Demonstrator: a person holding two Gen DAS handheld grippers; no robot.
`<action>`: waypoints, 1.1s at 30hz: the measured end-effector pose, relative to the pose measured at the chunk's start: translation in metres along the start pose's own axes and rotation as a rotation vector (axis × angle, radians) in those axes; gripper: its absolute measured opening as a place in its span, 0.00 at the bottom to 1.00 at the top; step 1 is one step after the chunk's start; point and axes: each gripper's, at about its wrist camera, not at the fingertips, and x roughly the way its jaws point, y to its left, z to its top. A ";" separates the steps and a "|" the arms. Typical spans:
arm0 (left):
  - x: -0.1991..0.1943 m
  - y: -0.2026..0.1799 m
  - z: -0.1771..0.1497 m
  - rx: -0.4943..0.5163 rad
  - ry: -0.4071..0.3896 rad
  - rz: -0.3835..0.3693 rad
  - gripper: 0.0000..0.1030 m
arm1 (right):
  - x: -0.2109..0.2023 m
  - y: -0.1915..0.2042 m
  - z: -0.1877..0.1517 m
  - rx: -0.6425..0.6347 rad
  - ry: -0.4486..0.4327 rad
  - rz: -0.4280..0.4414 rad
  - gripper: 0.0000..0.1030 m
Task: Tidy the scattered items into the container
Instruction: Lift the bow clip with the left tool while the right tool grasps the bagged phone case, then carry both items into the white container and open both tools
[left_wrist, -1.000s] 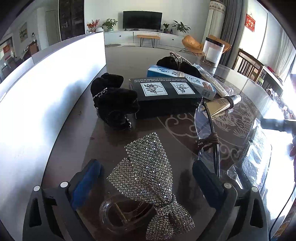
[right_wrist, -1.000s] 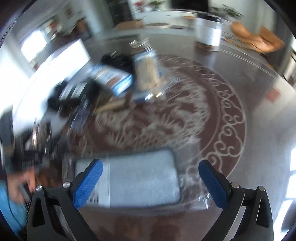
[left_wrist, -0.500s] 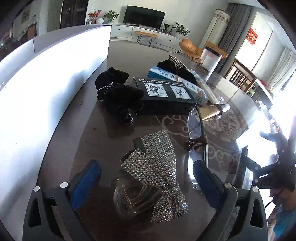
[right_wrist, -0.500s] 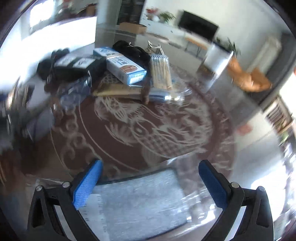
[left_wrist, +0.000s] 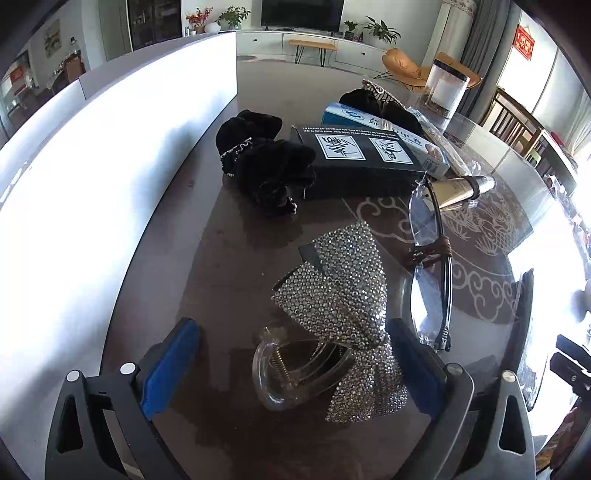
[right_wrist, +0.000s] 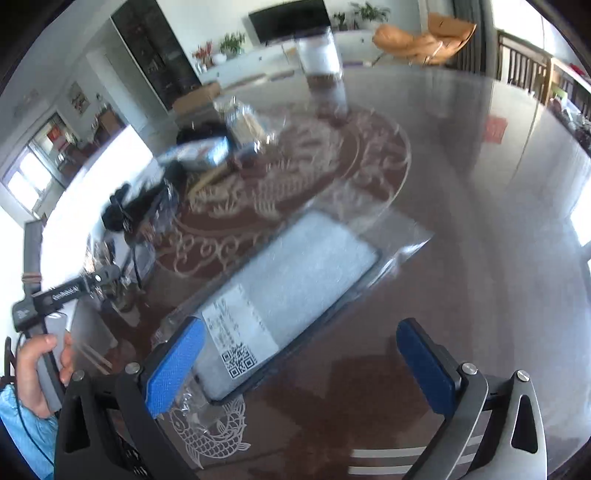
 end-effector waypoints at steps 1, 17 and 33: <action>0.000 0.002 0.001 -0.011 -0.003 -0.014 0.98 | 0.007 0.004 0.000 -0.006 0.020 0.012 1.00; 0.003 -0.013 0.000 0.035 -0.023 0.100 0.80 | 0.073 0.096 0.024 -0.395 -0.049 -0.062 1.00; -0.063 -0.021 -0.029 0.035 -0.094 -0.105 0.49 | 0.005 0.049 0.019 -0.369 -0.062 0.092 0.76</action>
